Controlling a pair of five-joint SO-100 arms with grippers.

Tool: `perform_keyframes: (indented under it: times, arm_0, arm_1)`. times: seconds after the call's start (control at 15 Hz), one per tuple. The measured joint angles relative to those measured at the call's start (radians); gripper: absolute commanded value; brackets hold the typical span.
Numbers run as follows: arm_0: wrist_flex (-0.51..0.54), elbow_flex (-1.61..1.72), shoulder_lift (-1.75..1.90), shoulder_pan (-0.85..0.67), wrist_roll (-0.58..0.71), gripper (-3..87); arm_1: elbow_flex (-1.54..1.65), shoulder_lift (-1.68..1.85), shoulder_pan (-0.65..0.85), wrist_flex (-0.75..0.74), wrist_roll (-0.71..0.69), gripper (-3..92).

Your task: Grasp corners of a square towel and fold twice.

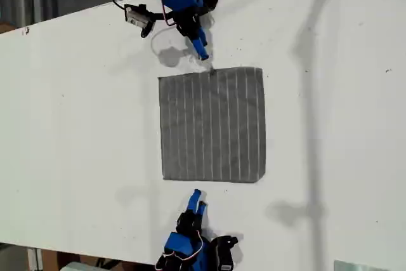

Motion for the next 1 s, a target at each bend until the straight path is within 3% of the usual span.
perform_keyframes:
  times: [0.8, 1.0]
  arm_0:
    - [0.0, 0.0, 0.003, 0.023, -0.051, 25.7]
    - [0.0, 0.0, 0.003, 0.023, -0.051, 26.3]
  arm_1:
    - [-0.051, 0.0, -0.014, 0.014, 0.02, 24.8]
    - [-0.135, -0.023, -0.063, -0.049, 0.02, 26.4]
